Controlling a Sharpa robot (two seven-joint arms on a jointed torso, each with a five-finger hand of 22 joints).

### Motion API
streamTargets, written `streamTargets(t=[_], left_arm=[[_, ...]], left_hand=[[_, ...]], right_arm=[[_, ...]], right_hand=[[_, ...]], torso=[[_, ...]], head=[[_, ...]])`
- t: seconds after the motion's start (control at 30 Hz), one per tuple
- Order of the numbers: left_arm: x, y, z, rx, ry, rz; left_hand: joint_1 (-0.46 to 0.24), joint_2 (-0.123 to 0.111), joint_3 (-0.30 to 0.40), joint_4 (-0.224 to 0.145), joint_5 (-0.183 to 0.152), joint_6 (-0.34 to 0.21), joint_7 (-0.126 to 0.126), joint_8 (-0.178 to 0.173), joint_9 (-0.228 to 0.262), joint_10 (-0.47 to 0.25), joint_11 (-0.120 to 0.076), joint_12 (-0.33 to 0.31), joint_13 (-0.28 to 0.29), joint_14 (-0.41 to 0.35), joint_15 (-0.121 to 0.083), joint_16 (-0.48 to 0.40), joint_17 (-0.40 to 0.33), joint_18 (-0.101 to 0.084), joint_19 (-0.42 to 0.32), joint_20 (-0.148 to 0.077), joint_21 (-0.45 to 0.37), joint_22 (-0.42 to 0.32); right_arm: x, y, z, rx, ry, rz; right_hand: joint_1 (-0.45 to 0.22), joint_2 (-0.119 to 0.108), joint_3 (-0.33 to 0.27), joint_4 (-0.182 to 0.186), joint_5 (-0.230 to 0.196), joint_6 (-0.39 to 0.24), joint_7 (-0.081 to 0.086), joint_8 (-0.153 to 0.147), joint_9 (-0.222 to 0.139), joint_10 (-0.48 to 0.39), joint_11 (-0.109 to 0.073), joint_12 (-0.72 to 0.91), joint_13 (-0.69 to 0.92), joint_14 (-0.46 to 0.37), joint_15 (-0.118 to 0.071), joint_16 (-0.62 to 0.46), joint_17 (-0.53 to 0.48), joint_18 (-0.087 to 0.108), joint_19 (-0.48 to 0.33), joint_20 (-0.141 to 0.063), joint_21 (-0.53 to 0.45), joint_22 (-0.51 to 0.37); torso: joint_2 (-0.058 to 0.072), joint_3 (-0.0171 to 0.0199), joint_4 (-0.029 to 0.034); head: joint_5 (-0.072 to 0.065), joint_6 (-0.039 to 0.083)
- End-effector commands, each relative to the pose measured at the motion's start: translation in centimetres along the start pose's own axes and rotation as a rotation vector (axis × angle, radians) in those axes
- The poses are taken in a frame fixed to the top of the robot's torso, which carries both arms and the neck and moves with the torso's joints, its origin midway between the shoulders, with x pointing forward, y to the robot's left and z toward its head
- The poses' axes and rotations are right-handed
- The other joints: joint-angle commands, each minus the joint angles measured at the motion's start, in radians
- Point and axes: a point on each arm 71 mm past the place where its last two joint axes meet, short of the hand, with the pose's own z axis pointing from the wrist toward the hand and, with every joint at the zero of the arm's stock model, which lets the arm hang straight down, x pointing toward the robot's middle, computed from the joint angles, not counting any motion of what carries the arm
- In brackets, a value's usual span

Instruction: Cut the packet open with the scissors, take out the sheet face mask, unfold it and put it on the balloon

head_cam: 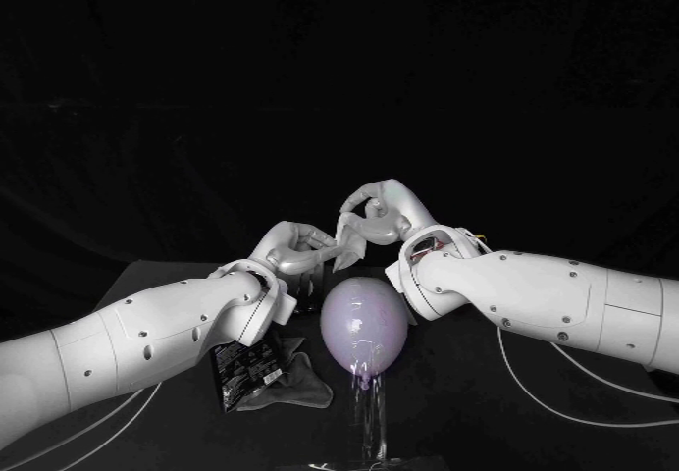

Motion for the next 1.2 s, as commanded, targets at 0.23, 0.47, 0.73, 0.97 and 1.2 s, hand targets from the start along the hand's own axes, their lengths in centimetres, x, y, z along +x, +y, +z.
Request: streamTargets(t=[0.23,0.47,0.73,0.97,1.2], left_arm=[[-0.06,-0.25,0.08,0.016,-0.027,-0.032],[0.05,-0.25,0.15,0.011,-0.026,-0.035],[0.32,-0.31,0.17,0.009,-0.007,-0.038],[0.53,-0.38,0.17,0.011,0.011,-0.035],[0.52,-0.3,0.17,0.003,0.016,-0.03]], left_hand=[[0.045,0.043,0.042,0.004,-0.005,0.039,-0.012,0.01,-0.01,0.029,-0.012,0.0,-0.008,0.02,-0.012,0.009,0.011,0.016,0.017,-0.009,-0.004,-0.001],[0.056,0.054,0.056,0.007,-0.005,0.051,-0.016,0.01,-0.015,0.038,-0.016,-0.004,-0.011,0.03,-0.015,0.013,0.025,0.016,0.021,-0.012,-0.001,0.001],[0.026,0.003,0.027,0.021,-0.006,0.035,-0.005,-0.007,-0.028,0.031,-0.007,-0.016,-0.018,0.03,-0.008,0.012,0.021,0.015,0.021,-0.014,-0.003,0.0],[0.004,-0.033,-0.006,0.039,-0.006,0.009,0.007,-0.03,-0.043,0.019,0.003,-0.027,-0.023,0.018,0.001,0.01,0.007,0.014,0.019,-0.013,-0.011,-0.004],[0.008,-0.045,-0.024,0.044,-0.006,-0.007,0.017,-0.044,-0.052,0.004,0.012,-0.034,-0.027,0.007,0.009,0.008,-0.003,0.014,0.017,-0.011,-0.017,-0.007]], right_arm=[[0.08,0.17,0.06,-0.011,0.008,-0.005],[0.15,0.24,0.04,-0.012,0.011,-0.004],[0.27,0.33,0.07,-0.013,0.014,-0.003],[0.38,0.38,0.14,-0.012,0.016,-0.004],[0.49,0.47,0.15,-0.014,0.019,-0.003]], right_hand=[[0.002,0.008,0.006,-0.001,0.007,0.007,0.002,0.007,0.001,0.008,-0.002,0.005,0.055,0.102,-0.003,0.004,0.243,-0.011,0.069,-0.004,0.005,0.24],[0.002,0.008,0.006,-0.001,0.007,0.007,0.002,0.007,0.001,0.008,-0.002,0.005,0.055,0.102,-0.003,0.004,0.243,-0.011,0.069,-0.004,0.005,0.24],[0.001,0.008,0.008,-0.003,0.007,0.009,0.002,0.007,0.001,0.01,-0.003,0.007,0.057,0.103,-0.003,0.004,0.244,-0.011,0.07,-0.004,0.007,0.24],[0.001,0.008,0.008,-0.003,0.007,0.009,0.002,0.007,0.001,0.01,-0.003,0.007,0.057,0.103,-0.003,0.004,0.244,-0.011,0.07,-0.004,0.007,0.24],[0.001,0.008,0.008,-0.003,0.007,0.009,0.002,0.007,0.001,0.01,-0.003,0.007,0.057,0.103,-0.003,0.004,0.244,-0.011,0.07,-0.004,0.007,0.24]], torso=[[0.0,0.0008,-0.0004],[0.0,0.0012,-0.001],[0.0,0.0006,-0.0006],[0.0,0.0005,0.0002],[0.0,0.0004,-0.0001]], head=[[0.002,-0.001],[0.002,-0.002],[0.001,-0.002],[0.0,-0.002],[-0.001,-0.002]])
